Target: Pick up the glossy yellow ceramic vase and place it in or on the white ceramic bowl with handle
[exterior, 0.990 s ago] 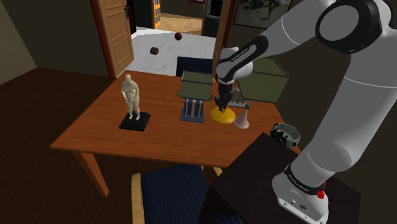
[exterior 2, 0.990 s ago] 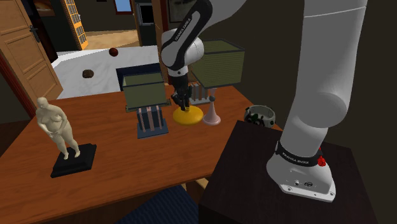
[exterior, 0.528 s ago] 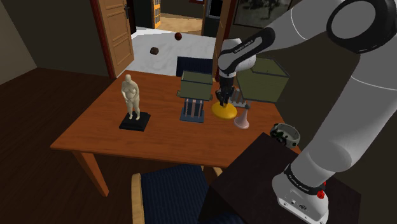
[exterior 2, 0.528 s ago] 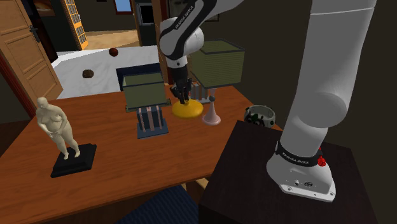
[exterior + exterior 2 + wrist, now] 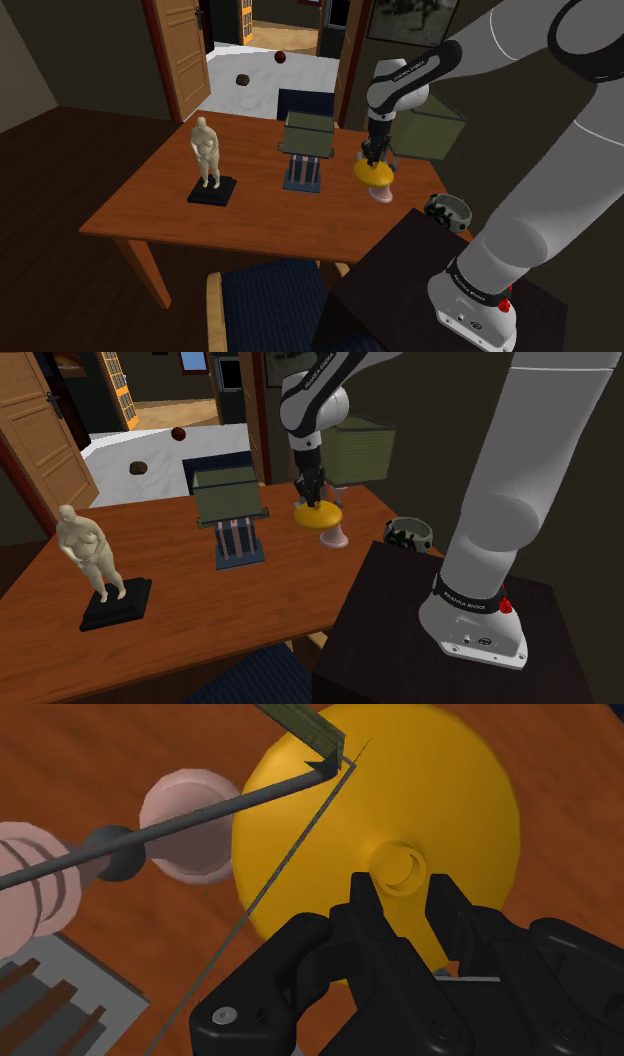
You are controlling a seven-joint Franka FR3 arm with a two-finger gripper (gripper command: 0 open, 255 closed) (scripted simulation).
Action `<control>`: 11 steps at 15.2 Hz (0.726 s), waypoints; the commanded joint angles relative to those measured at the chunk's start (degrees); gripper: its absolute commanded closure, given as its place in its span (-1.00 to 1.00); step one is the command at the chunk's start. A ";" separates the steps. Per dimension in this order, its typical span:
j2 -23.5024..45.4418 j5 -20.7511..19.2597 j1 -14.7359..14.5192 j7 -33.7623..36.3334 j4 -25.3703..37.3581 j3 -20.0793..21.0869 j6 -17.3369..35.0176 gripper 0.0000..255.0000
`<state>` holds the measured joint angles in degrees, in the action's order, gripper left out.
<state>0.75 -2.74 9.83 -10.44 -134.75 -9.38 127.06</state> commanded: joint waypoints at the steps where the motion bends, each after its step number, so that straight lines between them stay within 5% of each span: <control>1: -2.15 -1.02 1.49 -2.22 -2.05 -1.48 -0.07 1.00; 11: -9.71 -6.91 9.23 -13.71 -8.25 -9.43 -0.33 1.00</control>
<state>-7.59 -8.76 18.09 -22.76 -142.53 -17.87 127.42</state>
